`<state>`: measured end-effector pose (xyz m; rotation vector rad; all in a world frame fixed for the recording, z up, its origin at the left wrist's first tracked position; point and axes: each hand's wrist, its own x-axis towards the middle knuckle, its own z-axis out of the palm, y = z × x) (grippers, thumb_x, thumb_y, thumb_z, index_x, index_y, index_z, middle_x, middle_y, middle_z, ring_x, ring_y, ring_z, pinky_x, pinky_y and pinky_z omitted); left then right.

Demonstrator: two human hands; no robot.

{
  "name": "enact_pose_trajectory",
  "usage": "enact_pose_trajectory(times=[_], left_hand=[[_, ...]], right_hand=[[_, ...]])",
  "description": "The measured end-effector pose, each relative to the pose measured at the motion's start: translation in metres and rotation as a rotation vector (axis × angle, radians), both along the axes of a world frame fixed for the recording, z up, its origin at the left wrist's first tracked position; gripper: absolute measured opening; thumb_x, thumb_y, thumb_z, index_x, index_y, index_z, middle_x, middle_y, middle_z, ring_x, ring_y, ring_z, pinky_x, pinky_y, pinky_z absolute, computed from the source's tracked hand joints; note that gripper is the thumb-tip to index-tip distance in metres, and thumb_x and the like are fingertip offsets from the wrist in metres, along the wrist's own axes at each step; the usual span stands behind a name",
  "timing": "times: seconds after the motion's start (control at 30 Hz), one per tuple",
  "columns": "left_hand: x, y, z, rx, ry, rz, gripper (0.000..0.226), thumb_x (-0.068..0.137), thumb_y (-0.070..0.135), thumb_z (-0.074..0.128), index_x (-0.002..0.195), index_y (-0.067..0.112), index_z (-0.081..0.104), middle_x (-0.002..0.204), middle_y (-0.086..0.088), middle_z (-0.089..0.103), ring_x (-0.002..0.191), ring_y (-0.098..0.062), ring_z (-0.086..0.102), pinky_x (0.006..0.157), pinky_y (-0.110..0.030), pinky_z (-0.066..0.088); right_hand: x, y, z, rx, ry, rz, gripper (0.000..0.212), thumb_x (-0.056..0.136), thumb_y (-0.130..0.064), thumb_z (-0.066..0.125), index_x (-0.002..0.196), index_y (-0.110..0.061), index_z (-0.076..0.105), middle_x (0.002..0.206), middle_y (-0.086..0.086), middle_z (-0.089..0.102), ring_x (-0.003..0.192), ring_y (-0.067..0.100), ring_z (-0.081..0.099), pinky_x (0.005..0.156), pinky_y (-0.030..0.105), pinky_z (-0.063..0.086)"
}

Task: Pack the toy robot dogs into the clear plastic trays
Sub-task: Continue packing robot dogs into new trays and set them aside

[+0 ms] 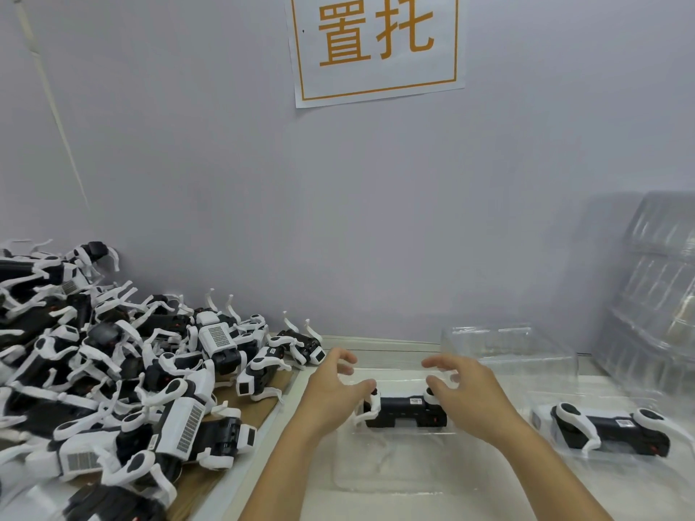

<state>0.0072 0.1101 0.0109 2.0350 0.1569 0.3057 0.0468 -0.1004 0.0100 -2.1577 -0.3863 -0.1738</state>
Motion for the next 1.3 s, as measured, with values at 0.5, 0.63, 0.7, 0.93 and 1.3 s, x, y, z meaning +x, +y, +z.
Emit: enact_pose_trajectory(times=[0.5,0.63,0.7,0.93,1.3], left_hand=[[-0.018,-0.02,0.022,0.72,0.194,-0.385,0.069,0.059,0.066,0.082,0.119,0.053,0.049,0.155,0.015,0.024,0.148,-0.013,0.006,0.118,-0.045,0.009],[-0.016,-0.026,0.021,0.753,0.152,-0.353,0.066,0.062,0.068,0.077,0.119,0.052,0.047,0.135,0.017,0.037,0.131,-0.013,0.024,0.102,-0.034,0.019],[-0.016,-0.026,0.02,0.755,0.146,-0.341,0.069,0.062,0.07,0.075,0.122,0.055,0.045,0.133,0.017,0.036,0.126,-0.013,0.024,0.1,-0.033,0.02],[-0.013,-0.02,0.016,0.781,0.043,-0.269,0.07,0.063,0.071,0.071,0.125,0.057,0.043,0.123,0.012,0.03,0.113,-0.007,0.018,0.104,-0.03,0.012],[-0.008,-0.025,0.011,1.057,-0.309,0.017,0.082,0.06,0.075,0.063,0.133,0.053,0.034,0.148,0.0,0.014,0.143,-0.023,0.008,0.116,-0.045,-0.012]], right_hand=[[0.005,0.002,-0.008,0.032,0.004,-0.008,0.02,0.096,-0.022,0.058,0.104,-0.04,0.061,0.106,-0.019,0.052,0.103,0.003,0.046,0.088,0.021,0.036],[0.006,-0.001,-0.007,0.083,0.001,0.001,0.022,0.097,-0.02,0.057,0.1,-0.04,0.066,0.107,-0.023,0.058,0.096,-0.003,0.049,0.078,0.016,0.037],[0.005,-0.001,-0.005,0.156,0.009,-0.002,0.023,0.098,-0.019,0.056,0.1,-0.037,0.07,0.108,-0.024,0.062,0.1,0.0,0.053,0.084,0.019,0.038],[0.003,-0.001,0.0,0.329,-0.031,-0.036,0.025,0.099,-0.017,0.054,0.1,-0.034,0.072,0.109,-0.021,0.067,0.107,0.005,0.06,0.085,0.019,0.044],[-0.002,0.003,0.006,0.518,-0.081,0.0,0.033,0.093,-0.027,0.066,0.121,-0.043,0.059,0.116,-0.021,0.062,0.108,-0.001,0.059,0.086,0.023,0.048]])
